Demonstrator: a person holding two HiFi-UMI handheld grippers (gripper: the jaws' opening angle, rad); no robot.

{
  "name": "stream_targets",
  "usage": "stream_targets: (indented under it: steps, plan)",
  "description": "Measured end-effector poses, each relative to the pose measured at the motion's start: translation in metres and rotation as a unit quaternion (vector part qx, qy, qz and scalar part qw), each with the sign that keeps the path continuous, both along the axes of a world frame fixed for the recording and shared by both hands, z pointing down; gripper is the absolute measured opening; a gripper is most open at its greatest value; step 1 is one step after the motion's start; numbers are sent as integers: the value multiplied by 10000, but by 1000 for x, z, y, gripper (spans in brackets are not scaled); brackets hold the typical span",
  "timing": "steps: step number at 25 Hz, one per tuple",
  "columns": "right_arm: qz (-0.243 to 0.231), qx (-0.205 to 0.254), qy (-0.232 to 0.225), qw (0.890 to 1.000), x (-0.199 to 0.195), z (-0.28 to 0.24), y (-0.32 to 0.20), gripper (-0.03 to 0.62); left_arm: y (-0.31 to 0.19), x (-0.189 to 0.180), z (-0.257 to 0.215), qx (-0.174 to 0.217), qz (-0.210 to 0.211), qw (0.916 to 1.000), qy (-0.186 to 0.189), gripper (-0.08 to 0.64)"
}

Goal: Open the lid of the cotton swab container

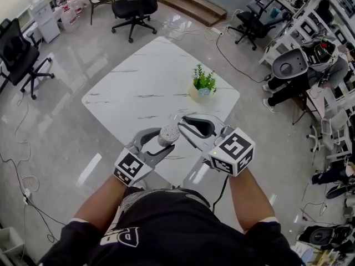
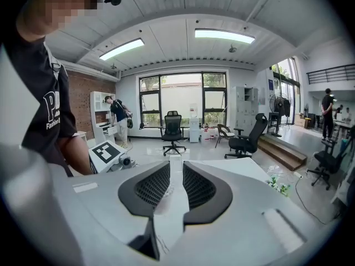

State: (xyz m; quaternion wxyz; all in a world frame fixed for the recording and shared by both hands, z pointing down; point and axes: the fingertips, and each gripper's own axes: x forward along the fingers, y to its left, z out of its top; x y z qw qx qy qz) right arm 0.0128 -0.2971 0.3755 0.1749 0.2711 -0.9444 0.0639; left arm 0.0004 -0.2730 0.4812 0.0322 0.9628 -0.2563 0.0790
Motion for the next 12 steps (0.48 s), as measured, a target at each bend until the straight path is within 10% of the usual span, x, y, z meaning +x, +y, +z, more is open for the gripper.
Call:
stream_targets:
  steps: [12]
  plan:
    - [581,-281,-389,9972,21,5,-19,58,3,2,-1,107,42,9999,-57,298]
